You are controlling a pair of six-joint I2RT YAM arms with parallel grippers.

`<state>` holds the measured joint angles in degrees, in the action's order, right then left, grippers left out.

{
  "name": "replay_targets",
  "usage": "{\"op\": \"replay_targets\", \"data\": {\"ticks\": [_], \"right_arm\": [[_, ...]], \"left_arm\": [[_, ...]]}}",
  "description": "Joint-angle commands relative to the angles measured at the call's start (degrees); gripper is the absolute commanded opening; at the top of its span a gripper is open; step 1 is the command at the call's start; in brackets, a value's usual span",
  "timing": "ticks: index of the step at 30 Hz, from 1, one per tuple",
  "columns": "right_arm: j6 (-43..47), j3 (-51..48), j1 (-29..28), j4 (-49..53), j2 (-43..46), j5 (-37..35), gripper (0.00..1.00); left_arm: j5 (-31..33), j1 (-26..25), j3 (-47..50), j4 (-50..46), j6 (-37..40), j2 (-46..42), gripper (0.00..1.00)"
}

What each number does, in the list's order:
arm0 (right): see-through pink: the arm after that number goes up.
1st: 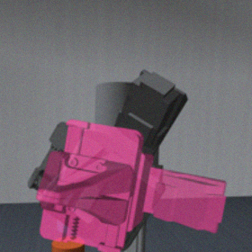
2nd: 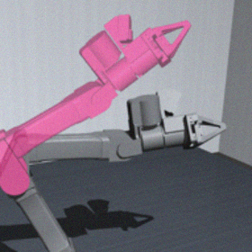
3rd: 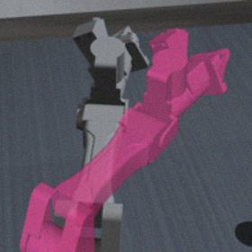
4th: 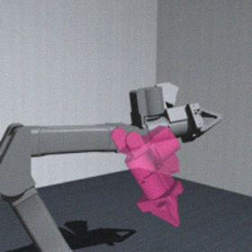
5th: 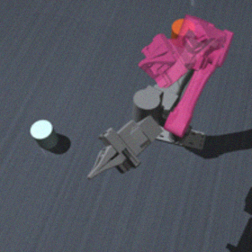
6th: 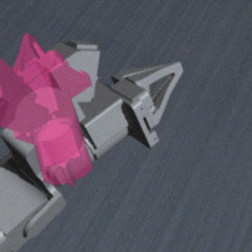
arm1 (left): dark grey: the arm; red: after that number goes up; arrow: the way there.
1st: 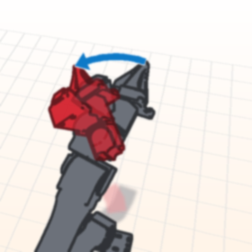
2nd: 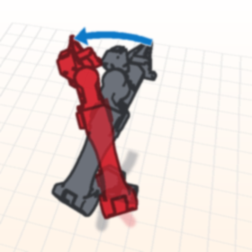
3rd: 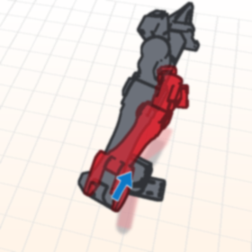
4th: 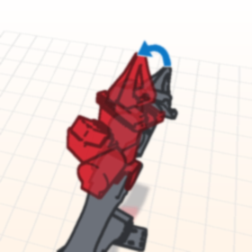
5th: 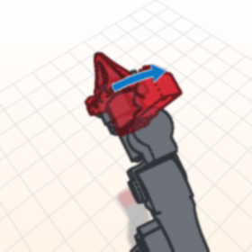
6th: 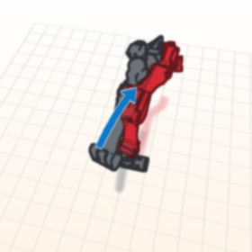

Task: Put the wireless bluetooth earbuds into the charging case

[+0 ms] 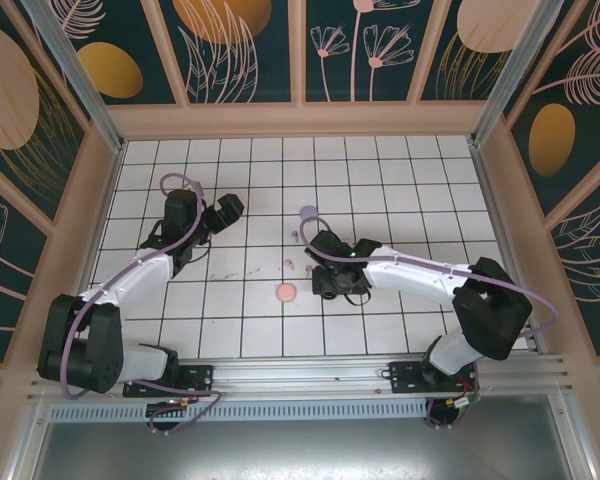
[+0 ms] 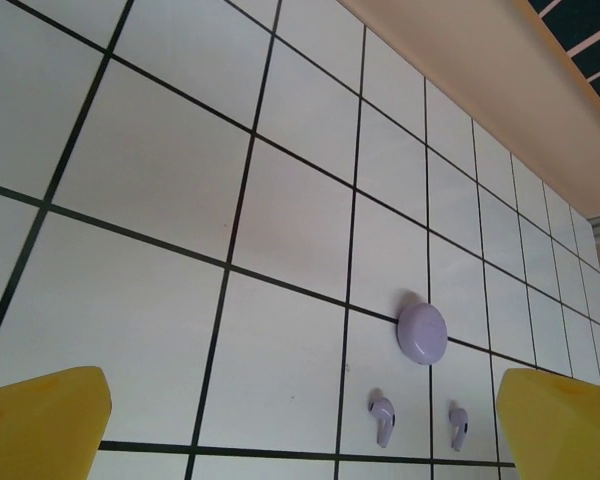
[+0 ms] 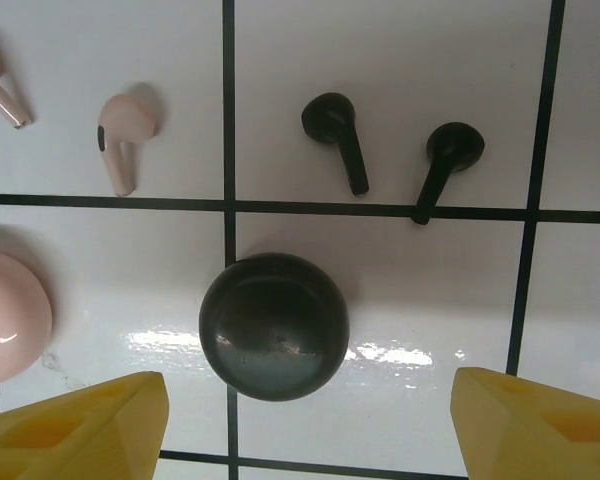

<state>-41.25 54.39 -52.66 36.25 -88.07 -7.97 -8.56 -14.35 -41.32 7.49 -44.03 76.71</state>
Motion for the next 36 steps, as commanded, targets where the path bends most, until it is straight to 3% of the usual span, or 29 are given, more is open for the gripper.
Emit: {"op": "replay_targets", "data": {"ticks": [1,15,36], "right_arm": [[0.48,0.94,-0.51,-0.93,-2.86,1.33,0.74],[3.82,4.72,-0.55,-1.25,-9.49,1.11,0.70],[6.24,5.05,-2.04,-1.32,-10.11,3.19,0.66]], "left_arm": [[-0.76,-0.75,-2.35,1.22,-0.27,0.57,0.99],[-1.73,-0.86,-3.64,1.59,0.09,1.12,0.99],[-1.81,-0.86,-2.64,2.52,0.57,1.74,0.99]]}}
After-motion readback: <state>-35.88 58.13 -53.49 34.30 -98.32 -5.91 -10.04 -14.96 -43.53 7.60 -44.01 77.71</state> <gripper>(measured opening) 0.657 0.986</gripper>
